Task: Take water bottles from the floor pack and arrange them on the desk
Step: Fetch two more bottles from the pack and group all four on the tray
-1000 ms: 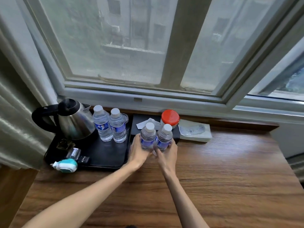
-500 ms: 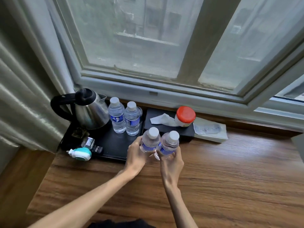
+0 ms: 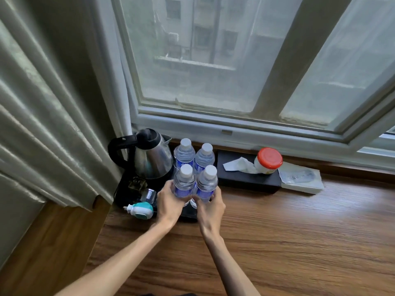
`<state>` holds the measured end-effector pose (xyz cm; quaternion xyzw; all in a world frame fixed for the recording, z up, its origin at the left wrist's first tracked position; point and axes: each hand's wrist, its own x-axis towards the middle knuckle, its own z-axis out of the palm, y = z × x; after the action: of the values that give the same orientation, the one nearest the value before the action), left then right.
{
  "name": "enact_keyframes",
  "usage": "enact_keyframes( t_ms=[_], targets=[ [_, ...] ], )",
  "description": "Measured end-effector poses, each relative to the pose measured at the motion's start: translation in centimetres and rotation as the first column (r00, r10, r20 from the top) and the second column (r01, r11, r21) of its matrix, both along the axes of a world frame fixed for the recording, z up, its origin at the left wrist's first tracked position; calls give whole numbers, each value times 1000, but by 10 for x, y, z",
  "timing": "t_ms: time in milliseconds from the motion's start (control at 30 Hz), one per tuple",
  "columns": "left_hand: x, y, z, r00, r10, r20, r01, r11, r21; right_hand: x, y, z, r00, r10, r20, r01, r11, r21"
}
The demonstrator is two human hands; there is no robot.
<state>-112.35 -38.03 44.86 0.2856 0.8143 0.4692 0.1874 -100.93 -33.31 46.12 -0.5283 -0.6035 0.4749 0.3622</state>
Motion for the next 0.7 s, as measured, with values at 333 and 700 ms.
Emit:
enact_keyframes(
  t_ms=[333, 700],
  targets=[
    [-21, 13, -11, 998, -58, -20, 58, 998, -7, -16, 13, -13, 996, 22, 84, -25, 999, 40],
    [-26, 13, -15, 992, -118, -41, 118, 993, 14, -20, 11, -18, 994, 15, 108, -24, 996, 86]
  ],
)
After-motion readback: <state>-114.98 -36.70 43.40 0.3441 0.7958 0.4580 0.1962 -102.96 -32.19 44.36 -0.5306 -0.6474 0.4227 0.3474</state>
